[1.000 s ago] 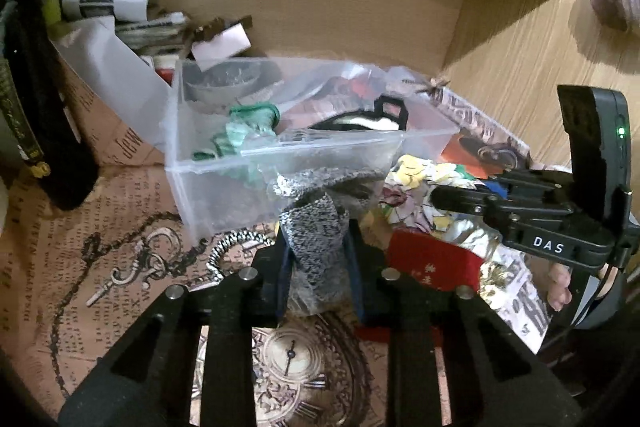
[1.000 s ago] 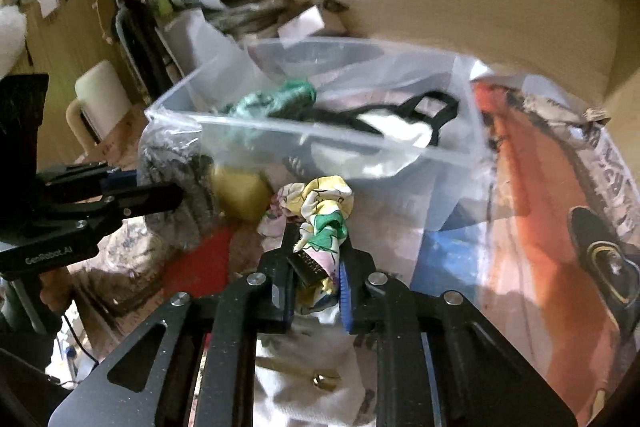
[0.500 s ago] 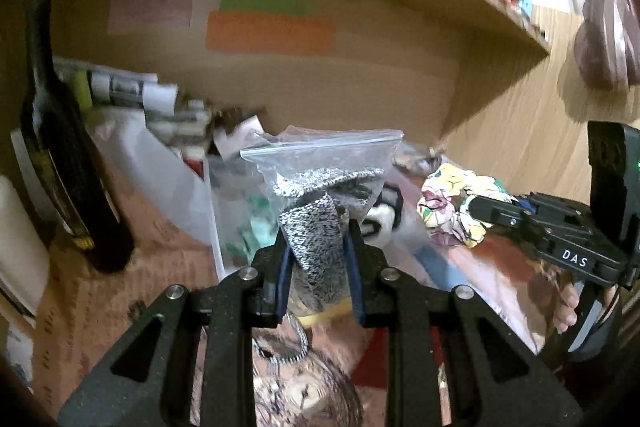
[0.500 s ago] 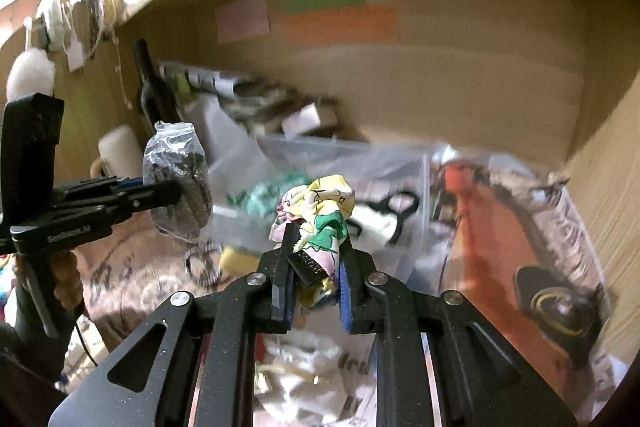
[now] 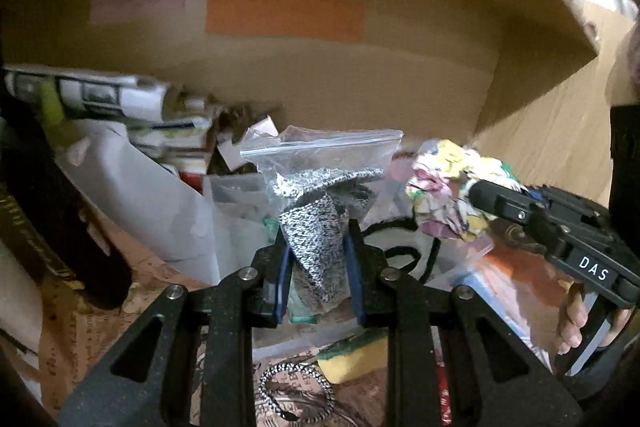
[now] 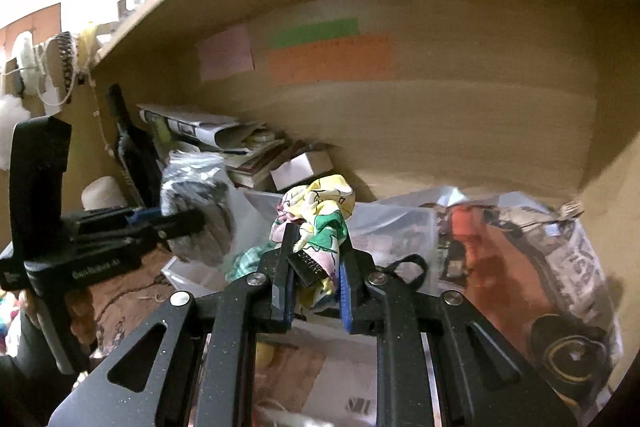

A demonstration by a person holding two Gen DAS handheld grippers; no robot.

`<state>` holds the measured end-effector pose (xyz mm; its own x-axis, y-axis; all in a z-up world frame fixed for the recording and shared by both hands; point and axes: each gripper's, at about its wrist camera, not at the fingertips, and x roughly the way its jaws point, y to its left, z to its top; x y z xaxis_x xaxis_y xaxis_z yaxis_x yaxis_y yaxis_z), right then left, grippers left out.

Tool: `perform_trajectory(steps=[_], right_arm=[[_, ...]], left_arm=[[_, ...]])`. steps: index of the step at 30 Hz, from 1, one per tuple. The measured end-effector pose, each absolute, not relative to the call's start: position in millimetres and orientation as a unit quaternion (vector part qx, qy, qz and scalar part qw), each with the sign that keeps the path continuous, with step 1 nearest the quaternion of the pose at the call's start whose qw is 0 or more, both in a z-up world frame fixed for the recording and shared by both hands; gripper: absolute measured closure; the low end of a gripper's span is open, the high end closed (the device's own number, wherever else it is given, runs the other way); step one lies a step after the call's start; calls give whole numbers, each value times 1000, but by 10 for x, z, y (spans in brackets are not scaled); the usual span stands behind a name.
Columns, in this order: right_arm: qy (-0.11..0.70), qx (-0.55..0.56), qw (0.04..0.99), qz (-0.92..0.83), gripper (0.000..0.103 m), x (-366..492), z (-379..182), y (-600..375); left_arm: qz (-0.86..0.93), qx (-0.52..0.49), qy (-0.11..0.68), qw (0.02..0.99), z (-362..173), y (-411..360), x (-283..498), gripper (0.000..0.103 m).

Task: Organize soft objects
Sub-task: 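Lift the pouch and scrunchie with both tools and carry them over the box, then open both tools to release the pouch and scrunchie into the box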

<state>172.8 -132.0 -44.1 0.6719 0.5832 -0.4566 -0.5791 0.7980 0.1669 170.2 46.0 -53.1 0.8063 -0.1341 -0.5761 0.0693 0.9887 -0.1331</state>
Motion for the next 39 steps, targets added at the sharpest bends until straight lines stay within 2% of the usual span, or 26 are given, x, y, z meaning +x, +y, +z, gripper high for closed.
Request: perform_trajectory(steps=[10, 17, 19, 21, 23, 25, 29, 33, 35, 39], right_arm=[[322, -8, 892, 316, 88, 2153, -812, -1046], [346, -29, 891, 292, 83, 2283, -984, -979], [351, -32, 890, 289, 76, 2293, -1005, -987], [349, -39, 894, 279, 67, 2305, -1000, -971], [340, -47, 900, 268, 55, 2291, -972, -979], [331, -51, 905, 261, 50, 2276, -930, -991], [310, -53, 913, 258, 39, 2193, -798, -1043], [287, -55, 919, 264, 34, 2038, -641, -1108], [275, -55, 921, 270, 27, 1938, -569, -1144], [254, -58, 925, 278, 23, 1713, -480, -1202]], left_arm=[[-66, -52, 372, 925, -875, 381, 2161, 79], [-63, -50, 394, 916, -1000, 346, 2343, 78], [-62, -49, 395, 915, -1020, 330, 2344, 70], [-61, -51, 390, 917, -1007, 353, 2338, 67], [-60, -49, 384, 920, -966, 375, 2281, 62], [-58, -50, 370, 926, -898, 390, 2208, 51], [-56, -46, 336, 939, -717, 411, 2004, 45], [-52, -42, 301, 951, -537, 453, 1727, 31], [-48, -37, 289, 955, -476, 463, 1604, 27], [-39, -29, 269, 962, -408, 481, 1321, 11]])
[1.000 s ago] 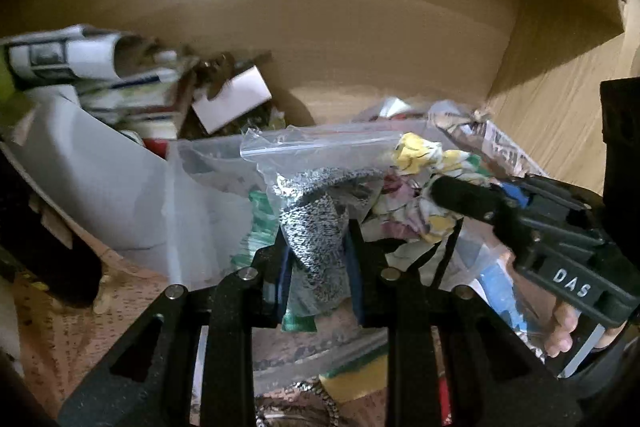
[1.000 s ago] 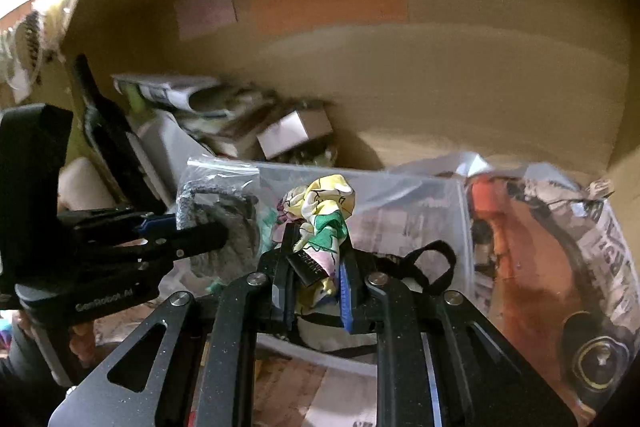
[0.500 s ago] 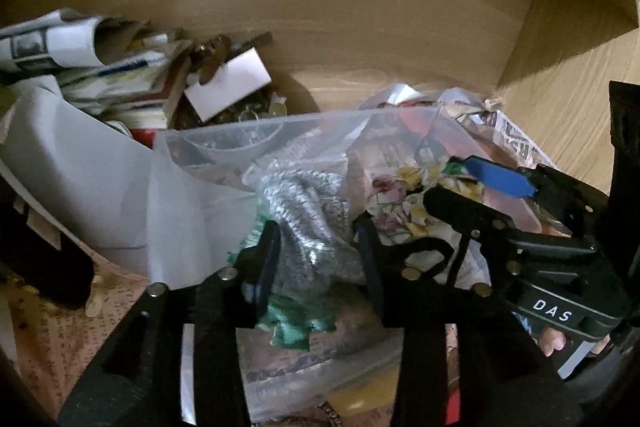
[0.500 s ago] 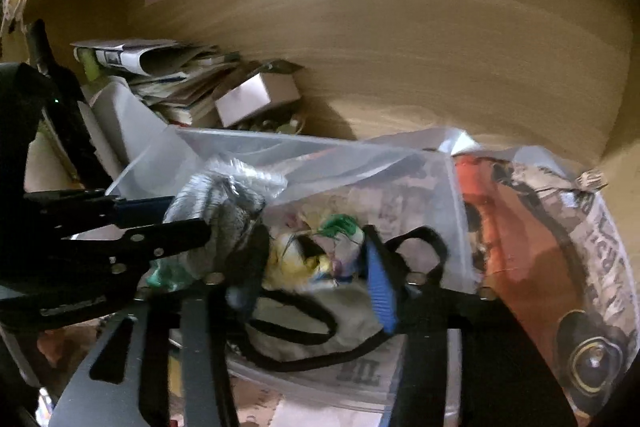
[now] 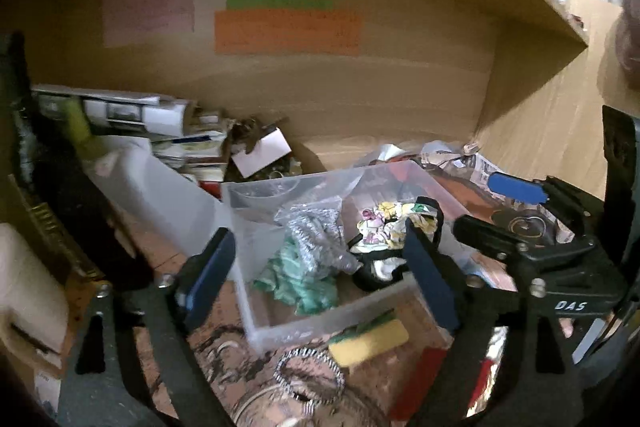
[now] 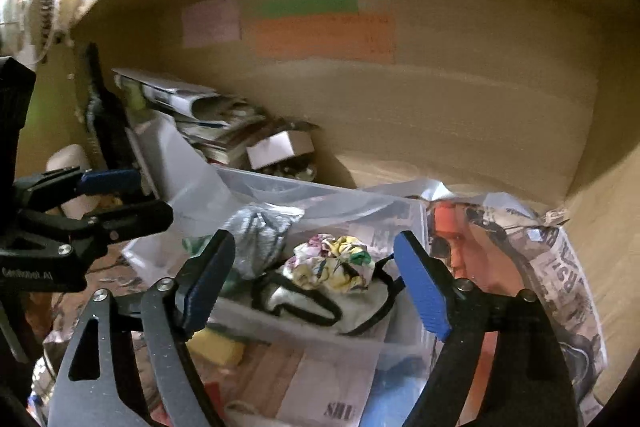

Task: Organize soft objects
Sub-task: 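Grasp the red velvet pouch with the left tool while the right tool grasps the white cloth bag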

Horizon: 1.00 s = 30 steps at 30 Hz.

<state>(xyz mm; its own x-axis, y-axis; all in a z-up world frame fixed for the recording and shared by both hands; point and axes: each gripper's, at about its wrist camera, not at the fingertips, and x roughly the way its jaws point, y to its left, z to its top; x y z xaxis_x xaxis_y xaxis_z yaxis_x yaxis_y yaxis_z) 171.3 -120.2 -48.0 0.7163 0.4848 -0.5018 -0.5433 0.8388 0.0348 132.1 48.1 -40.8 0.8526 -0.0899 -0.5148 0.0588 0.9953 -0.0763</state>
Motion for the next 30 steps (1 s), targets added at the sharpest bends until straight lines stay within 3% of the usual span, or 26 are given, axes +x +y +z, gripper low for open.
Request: perform_trajectory(steps=[7, 30], right_arm=[[243, -66, 923, 291, 22, 1330, -506, -1321], [372, -15, 889, 265, 22, 815, -1425, -1942]], left_arm=[[-37, -32, 268, 962, -497, 470, 967, 3], [-146, -43, 395, 906, -1517, -355, 869, 6]])
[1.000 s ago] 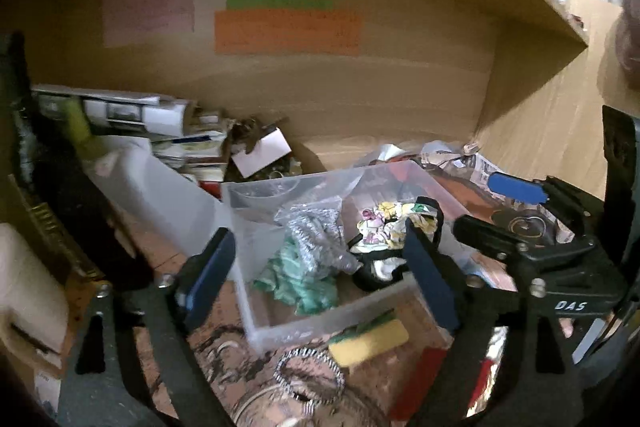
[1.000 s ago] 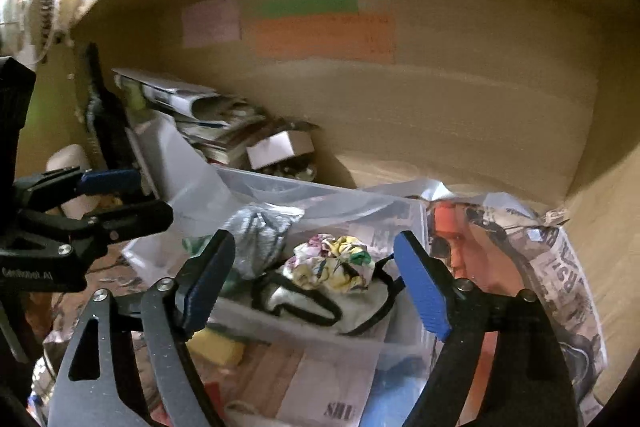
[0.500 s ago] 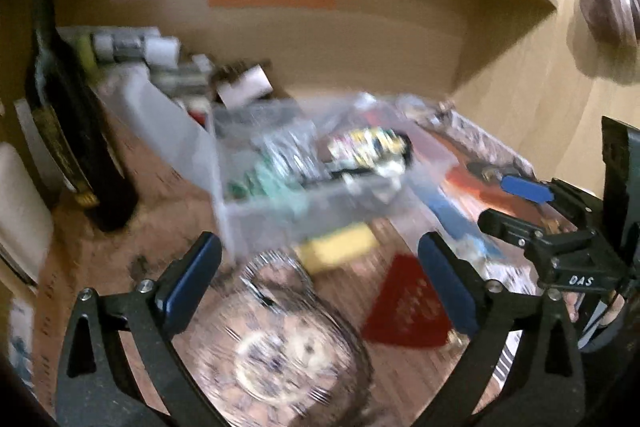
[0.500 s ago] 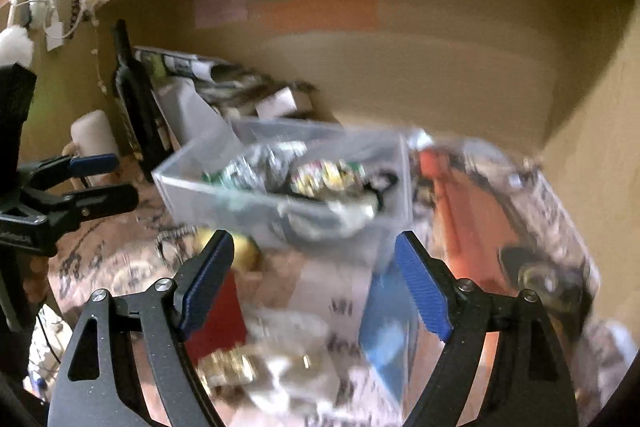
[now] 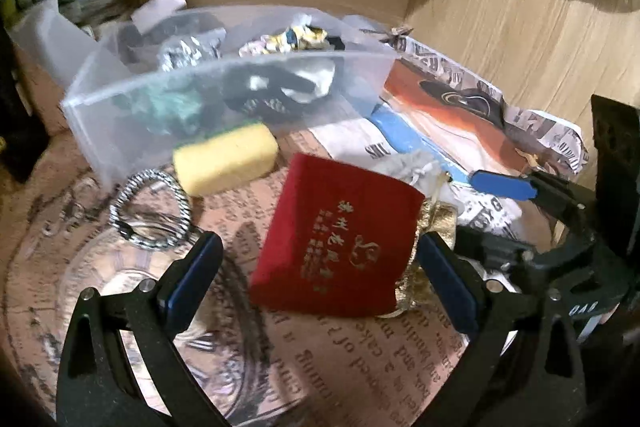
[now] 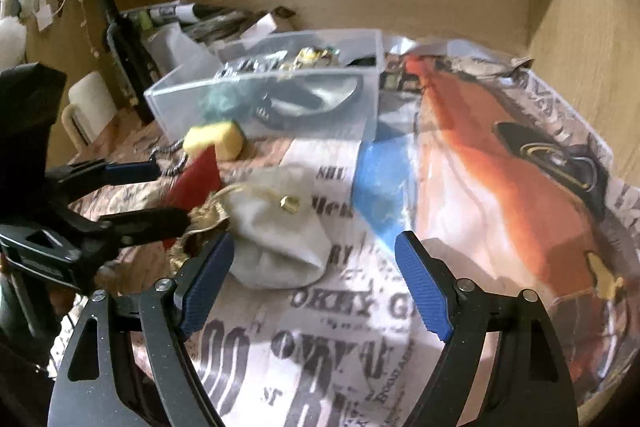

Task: Organize soft objects
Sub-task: 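Grasp the red velvet pouch with the left tool while the right tool grasps the white cloth bag, then lift the red pouch and white bag with both tools and carry them over the box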

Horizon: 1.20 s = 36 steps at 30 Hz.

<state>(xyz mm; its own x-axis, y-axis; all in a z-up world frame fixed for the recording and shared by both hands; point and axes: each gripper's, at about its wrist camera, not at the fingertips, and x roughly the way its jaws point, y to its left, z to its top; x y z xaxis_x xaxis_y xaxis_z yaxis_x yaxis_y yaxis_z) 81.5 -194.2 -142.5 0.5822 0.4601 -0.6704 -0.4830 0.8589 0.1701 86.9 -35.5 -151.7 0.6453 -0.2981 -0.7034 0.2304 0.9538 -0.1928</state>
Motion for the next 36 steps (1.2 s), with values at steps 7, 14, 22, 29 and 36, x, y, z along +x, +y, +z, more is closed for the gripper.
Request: perform_trajectory(steps=[7, 14, 22, 29, 36], right_arm=[[382, -22, 879, 284, 49, 903, -1525, -1824], [372, -19, 883, 284, 85, 899, -1531, -1788], [347, -6, 904, 252, 90, 929, -1377, -1944], [298, 17, 923, 243, 91, 941, -1036, -2086], [242, 37, 937, 250, 91, 1040, -677, -2121]], left_arm=[[-159, -64, 394, 903, -1559, -306, 862, 44], [-169, -56, 379, 908, -1450, -284, 765, 77], [-147, -60, 335, 929, -1122, -104, 705, 84], [-115, -73, 280, 950, -748, 110, 760, 85], [-79, -95, 238, 963, -445, 397, 968, 85]])
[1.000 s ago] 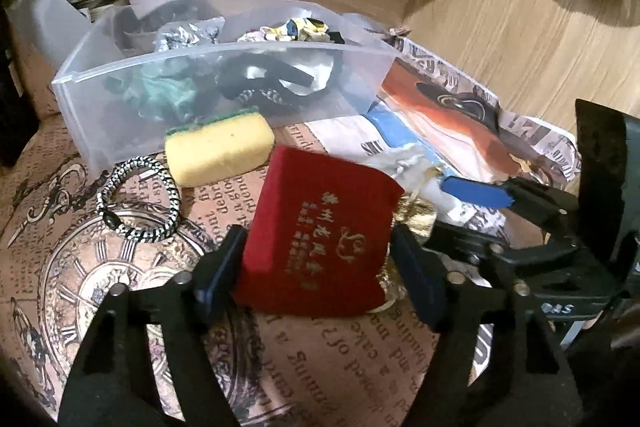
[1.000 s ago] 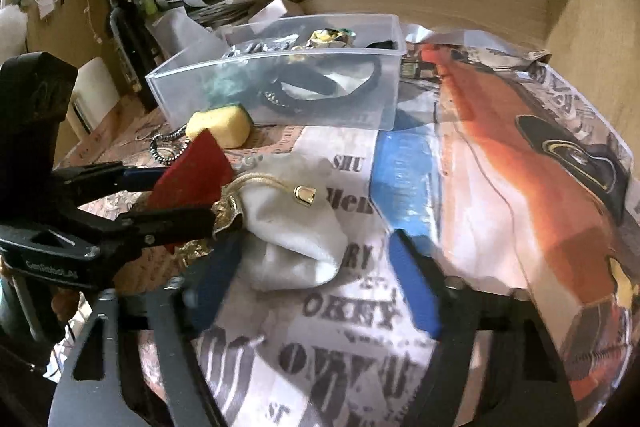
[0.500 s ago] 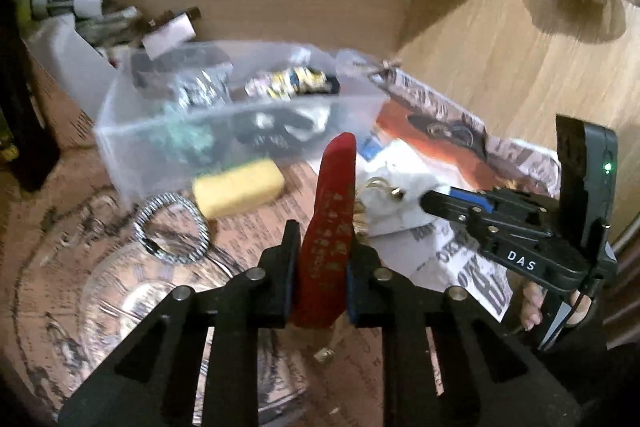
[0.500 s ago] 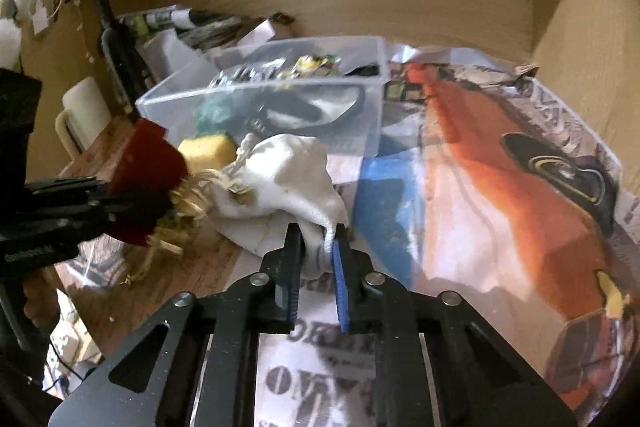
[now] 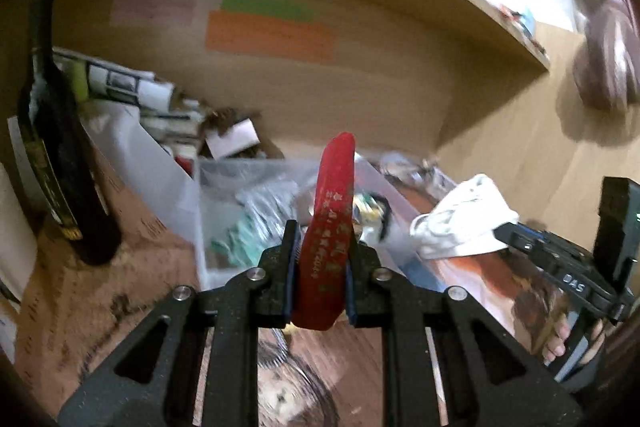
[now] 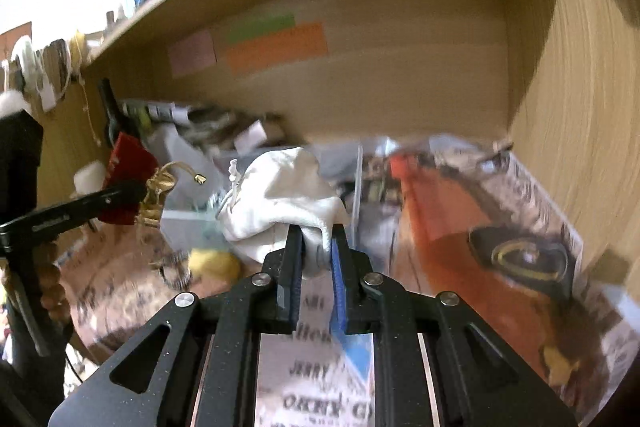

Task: Organize soft objects
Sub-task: 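Lift the red pouch and white bag with both tools and carry them over the box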

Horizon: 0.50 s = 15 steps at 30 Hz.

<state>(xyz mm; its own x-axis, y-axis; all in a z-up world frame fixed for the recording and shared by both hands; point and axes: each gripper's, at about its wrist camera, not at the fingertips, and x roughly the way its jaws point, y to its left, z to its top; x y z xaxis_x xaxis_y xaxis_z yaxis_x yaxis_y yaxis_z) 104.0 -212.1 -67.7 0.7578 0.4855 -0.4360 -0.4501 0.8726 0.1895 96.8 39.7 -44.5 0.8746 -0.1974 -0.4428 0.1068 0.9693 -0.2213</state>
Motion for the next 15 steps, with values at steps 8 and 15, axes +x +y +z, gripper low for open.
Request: perform_trajectory(steps=[8, 15], right_arm=[[218, 40, 936, 273, 91, 1314, -465, -1920], [244, 19, 924, 294, 91, 1647, -547, -1563]], left_arm=[[-46, -97, 245, 964, -425, 608, 1375, 85], [-24, -98, 269, 958, -577, 707, 1736, 85]])
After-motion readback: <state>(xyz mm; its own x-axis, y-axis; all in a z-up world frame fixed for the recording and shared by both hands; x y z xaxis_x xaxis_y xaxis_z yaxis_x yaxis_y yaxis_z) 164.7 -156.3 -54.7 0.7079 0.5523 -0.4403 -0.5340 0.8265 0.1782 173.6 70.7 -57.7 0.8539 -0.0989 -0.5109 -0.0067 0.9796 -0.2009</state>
